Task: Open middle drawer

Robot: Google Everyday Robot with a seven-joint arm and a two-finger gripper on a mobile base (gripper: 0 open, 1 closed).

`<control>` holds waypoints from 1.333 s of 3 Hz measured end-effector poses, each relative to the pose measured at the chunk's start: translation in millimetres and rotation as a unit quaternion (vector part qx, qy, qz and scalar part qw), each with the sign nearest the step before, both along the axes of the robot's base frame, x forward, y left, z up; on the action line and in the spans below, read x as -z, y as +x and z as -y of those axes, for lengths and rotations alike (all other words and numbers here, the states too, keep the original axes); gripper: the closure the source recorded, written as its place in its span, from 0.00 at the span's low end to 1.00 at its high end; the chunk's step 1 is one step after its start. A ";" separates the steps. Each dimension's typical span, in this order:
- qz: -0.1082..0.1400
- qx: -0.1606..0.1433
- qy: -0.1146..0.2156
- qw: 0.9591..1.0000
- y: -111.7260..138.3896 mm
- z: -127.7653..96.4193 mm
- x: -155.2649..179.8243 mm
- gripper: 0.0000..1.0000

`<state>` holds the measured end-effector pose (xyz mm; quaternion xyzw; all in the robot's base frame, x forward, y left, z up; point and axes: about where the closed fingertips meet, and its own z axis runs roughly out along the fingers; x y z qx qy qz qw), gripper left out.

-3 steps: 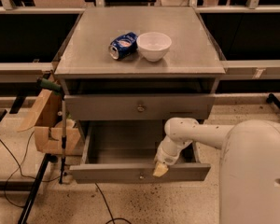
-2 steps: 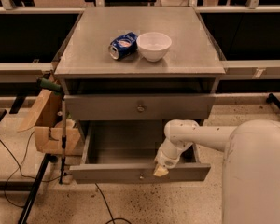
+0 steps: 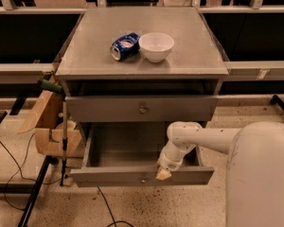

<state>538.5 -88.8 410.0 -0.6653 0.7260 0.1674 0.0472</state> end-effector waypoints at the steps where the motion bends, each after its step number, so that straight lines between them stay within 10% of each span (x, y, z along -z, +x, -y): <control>1: -0.001 -0.001 -0.001 1.000 -2.5 0.9 -1.7 0.43; 3: -0.002 -0.016 -0.002 1.000 -20.8 1.8 -16.0 0.00; 4: -0.001 -0.017 -0.002 1.000 -21.1 1.7 -16.2 0.00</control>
Offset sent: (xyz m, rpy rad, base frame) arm -0.0265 -0.0087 0.0207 -0.0134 0.0013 0.0167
